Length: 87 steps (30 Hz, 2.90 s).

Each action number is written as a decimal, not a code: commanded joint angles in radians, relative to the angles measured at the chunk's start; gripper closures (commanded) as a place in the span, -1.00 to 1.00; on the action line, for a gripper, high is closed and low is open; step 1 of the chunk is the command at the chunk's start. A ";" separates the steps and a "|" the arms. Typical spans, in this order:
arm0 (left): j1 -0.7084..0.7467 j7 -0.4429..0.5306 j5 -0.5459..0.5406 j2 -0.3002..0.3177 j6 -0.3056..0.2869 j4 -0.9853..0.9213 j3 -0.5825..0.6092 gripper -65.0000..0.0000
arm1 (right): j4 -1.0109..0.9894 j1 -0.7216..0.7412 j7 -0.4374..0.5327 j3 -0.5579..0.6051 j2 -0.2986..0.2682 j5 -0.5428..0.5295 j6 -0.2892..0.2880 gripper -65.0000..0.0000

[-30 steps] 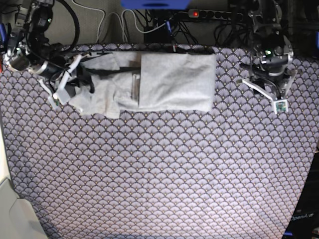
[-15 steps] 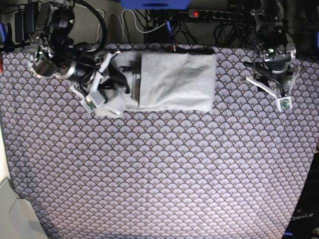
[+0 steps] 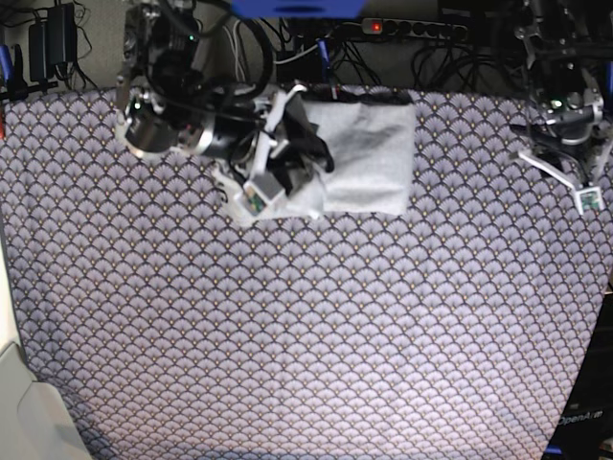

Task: Fold the T-shirt properly
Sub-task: 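Grasp the other strip end with the right gripper and fold it over, then lower the left gripper onto the folded bundle's edge and grasp it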

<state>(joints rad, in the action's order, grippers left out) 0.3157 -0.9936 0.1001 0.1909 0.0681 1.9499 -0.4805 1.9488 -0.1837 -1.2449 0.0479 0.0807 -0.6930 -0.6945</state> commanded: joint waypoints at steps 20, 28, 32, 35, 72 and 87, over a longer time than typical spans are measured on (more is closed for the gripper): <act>-0.026 0.015 0.005 0.012 0.003 -0.001 -0.050 0.33 | -0.141 0.204 0.034 0.198 -0.063 -0.027 -0.004 1.00; -0.026 0.011 0.005 0.006 0.003 0.001 -0.050 0.33 | -0.176 0.290 0.034 0.295 -0.062 -0.027 -0.004 1.00; -0.025 0.009 0.005 0.003 0.003 0.038 -0.045 0.33 | -0.253 0.336 0.050 0.366 -0.060 -0.027 -0.004 1.00; -0.025 0.009 0.005 0.003 0.003 0.041 -0.047 0.33 | -0.277 0.342 0.089 0.395 -0.060 -0.027 -0.004 1.00; 0.027 0.008 -0.104 -0.067 0.003 0.065 -0.039 0.99 | -0.297 0.428 0.162 0.280 -0.263 -0.030 -0.004 0.33; 0.241 0.009 -0.170 -0.006 0.008 0.065 0.358 0.98 | -0.300 0.300 0.162 0.011 -0.474 -0.027 -0.004 0.99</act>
<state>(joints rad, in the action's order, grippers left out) 0.5499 -0.9913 -0.0723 0.1802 0.0750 1.9972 -0.1188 1.6325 0.0925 -1.1099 0.0677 -0.3840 -0.6971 -0.6949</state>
